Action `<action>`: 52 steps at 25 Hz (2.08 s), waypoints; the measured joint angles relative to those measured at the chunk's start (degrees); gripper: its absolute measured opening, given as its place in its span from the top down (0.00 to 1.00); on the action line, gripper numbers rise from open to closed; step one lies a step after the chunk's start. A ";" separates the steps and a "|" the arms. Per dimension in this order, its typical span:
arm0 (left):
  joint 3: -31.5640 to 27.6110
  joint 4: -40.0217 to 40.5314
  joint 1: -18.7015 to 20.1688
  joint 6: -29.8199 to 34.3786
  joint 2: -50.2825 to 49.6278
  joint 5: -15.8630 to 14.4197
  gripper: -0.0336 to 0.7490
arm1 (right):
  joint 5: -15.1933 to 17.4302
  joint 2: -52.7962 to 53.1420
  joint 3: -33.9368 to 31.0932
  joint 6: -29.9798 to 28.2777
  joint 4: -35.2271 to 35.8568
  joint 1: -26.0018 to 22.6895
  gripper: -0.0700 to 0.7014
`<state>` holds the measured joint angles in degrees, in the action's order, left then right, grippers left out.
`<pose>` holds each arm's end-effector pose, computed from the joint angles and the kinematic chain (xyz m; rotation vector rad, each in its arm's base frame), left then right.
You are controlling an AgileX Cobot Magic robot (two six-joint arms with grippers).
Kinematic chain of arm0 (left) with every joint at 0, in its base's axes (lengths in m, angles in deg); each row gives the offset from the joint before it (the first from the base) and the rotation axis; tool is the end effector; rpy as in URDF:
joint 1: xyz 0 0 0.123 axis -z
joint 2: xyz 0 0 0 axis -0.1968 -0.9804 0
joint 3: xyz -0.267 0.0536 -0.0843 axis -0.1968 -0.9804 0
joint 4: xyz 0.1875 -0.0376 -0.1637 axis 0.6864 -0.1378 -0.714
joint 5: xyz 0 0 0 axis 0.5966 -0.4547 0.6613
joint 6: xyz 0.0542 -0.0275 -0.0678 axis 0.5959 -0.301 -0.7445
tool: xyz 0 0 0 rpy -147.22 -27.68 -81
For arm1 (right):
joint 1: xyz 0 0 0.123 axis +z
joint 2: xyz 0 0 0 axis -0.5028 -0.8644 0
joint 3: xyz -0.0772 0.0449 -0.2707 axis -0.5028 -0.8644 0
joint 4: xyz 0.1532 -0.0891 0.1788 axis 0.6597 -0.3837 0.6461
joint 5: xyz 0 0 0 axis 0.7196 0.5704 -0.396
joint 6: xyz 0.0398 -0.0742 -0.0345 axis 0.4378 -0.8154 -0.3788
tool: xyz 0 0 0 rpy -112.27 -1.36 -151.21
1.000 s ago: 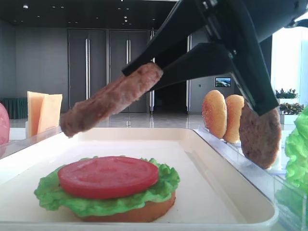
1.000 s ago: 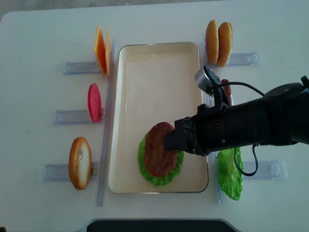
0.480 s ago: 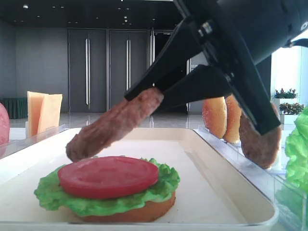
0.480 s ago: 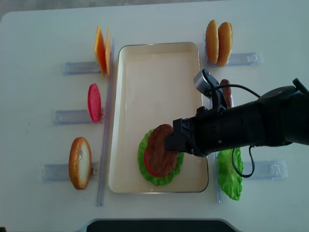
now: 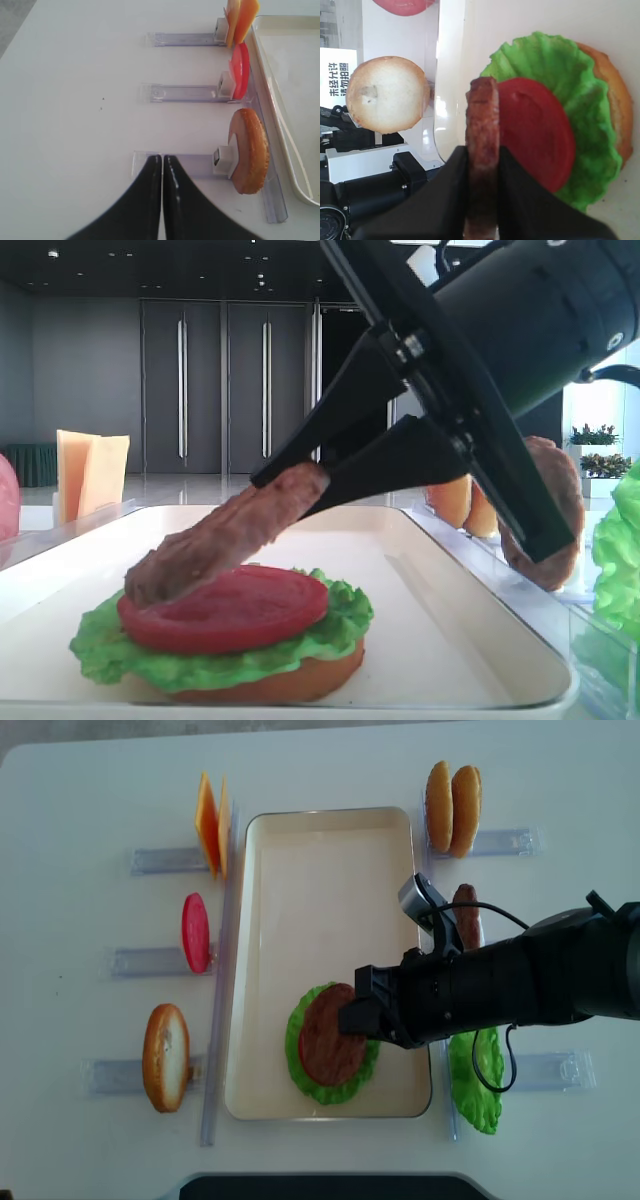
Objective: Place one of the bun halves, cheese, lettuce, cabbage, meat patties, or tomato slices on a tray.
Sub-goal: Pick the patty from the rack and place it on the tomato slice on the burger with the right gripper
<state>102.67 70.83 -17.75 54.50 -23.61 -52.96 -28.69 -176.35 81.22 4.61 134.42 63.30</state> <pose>-0.0077 -0.0008 0.2655 -0.0707 2.1001 0.0940 0.2073 0.2038 0.1574 -0.1083 2.6052 1.4039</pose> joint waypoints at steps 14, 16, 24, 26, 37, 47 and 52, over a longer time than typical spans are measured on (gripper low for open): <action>0.00 0.00 0.00 0.00 0.00 0.00 0.97 | 0.20 -0.35 0.00 -0.06 0.12 0.00 0.77; 0.00 0.00 0.00 0.00 0.00 0.00 0.97 | 0.20 -0.35 0.00 -0.06 0.12 0.00 0.77; 0.00 0.00 0.00 0.00 0.00 0.00 0.97 | 0.20 -0.35 0.00 -0.01 0.12 0.00 0.62; 0.00 0.00 0.00 0.00 0.00 0.00 0.97 | 0.20 -0.35 0.00 0.16 0.12 0.00 0.54; 0.00 0.00 0.00 0.00 0.00 0.00 0.97 | -0.37 -0.35 0.00 2.41 -0.69 0.00 0.23; 0.00 0.00 0.00 0.00 0.00 0.00 0.97 | -3.30 -0.35 0.00 9.37 -8.11 0.00 0.18; 0.00 0.00 0.00 0.00 0.00 0.00 0.97 | -4.19 0.05 0.00 9.73 -8.40 0.00 0.18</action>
<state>102.67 70.83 -17.75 54.50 -23.61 -52.96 -32.88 -176.30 81.22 14.34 126.02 63.30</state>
